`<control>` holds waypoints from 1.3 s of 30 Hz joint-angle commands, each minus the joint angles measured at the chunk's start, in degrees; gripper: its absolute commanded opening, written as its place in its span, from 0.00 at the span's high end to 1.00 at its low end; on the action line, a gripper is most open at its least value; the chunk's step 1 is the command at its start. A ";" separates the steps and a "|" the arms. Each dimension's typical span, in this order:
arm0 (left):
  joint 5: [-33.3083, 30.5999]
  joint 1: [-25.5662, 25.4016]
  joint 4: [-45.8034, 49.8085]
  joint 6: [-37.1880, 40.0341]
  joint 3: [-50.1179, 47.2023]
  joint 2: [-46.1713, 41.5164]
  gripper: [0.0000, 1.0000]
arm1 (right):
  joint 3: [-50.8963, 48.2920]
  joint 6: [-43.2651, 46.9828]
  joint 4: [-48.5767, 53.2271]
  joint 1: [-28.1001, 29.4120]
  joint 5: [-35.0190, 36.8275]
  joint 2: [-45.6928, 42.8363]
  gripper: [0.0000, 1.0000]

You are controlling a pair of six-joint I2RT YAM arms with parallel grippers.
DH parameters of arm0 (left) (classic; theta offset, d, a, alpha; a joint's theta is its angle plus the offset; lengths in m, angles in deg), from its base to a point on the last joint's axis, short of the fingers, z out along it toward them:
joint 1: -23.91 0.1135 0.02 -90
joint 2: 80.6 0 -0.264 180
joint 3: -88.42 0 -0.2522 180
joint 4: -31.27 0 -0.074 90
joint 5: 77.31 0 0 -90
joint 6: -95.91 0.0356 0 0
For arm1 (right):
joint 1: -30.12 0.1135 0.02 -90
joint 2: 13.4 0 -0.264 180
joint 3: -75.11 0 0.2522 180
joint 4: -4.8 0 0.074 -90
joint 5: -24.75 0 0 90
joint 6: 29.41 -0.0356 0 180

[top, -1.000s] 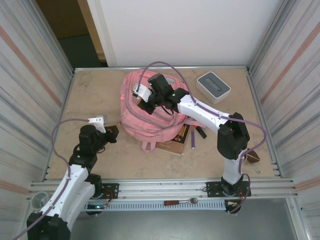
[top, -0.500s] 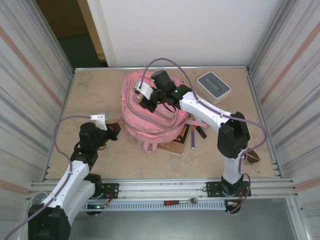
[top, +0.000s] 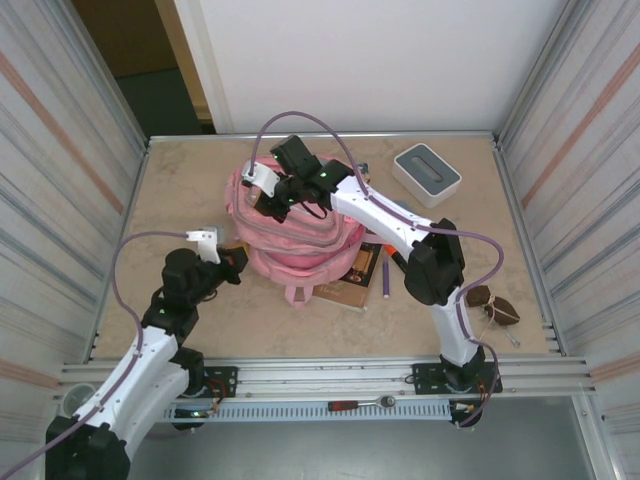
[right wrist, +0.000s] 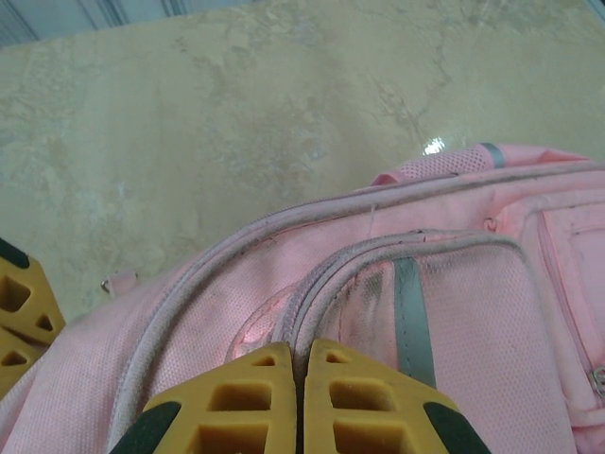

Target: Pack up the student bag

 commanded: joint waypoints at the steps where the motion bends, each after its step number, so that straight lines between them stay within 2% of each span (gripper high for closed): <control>1: 2.94 -1.46 -3.17 -0.75 0.68 -1.22 1.00 | 3.16 2.16 -2.74 -0.20 0.54 0.46 0.96; 6: 4.49 -1.77 -2.87 -0.73 1.37 -1.10 1.00 | 2.67 0.68 1.35 -1.14 10.94 -0.84 0.67; 8: 4.69 -1.86 -2.58 -0.49 1.52 -1.27 1.00 | 0.02 -0.52 2.56 -1.58 12.94 -3.46 0.59; 12: 4.67 -1.82 -1.47 0.12 1.94 -1.68 1.00 | -14.89 -1.77 -2.26 -1.63 11.35 -13.27 0.49; 14: 4.69 -1.87 -1.02 0.41 2.21 -1.70 1.00 | -22.96 -3.47 -5.49 -1.54 7.43 -18.50 0.46; 19: 5.02 -1.99 -1.18 0.50 2.30 -1.18 1.00 | -33.16 -10.02 -9.01 -0.83 0.21 -24.67 0.44; 21: 5.11 -2.00 -1.11 0.54 2.26 -0.98 1.00 | -34.60 -10.95 -10.14 0.21 1.56 -24.88 0.48; 23: 5.04 -2.02 -1.00 0.50 2.07 -1.13 1.00 | -34.89 -10.24 -11.33 1.53 5.98 -24.14 0.49; 28: 5.20 -2.09 -0.58 0.34 1.81 -1.41 1.00 | -32.16 -5.86 -12.96 2.82 15.31 -19.50 0.41; 36: 5.00 -2.31 -0.55 0.61 1.52 -1.16 1.00 | -24.92 -1.99 -10.50 3.03 16.40 -10.93 0.35; 38: 5.07 -2.40 -0.80 0.67 1.43 -0.91 1.00 | -23.52 -1.33 -10.59 3.03 17.23 -9.52 0.38; 39: 5.01 -2.47 -0.87 0.71 1.35 -0.82 1.00 | -22.80 -0.82 -10.17 3.03 17.58 -8.93 0.44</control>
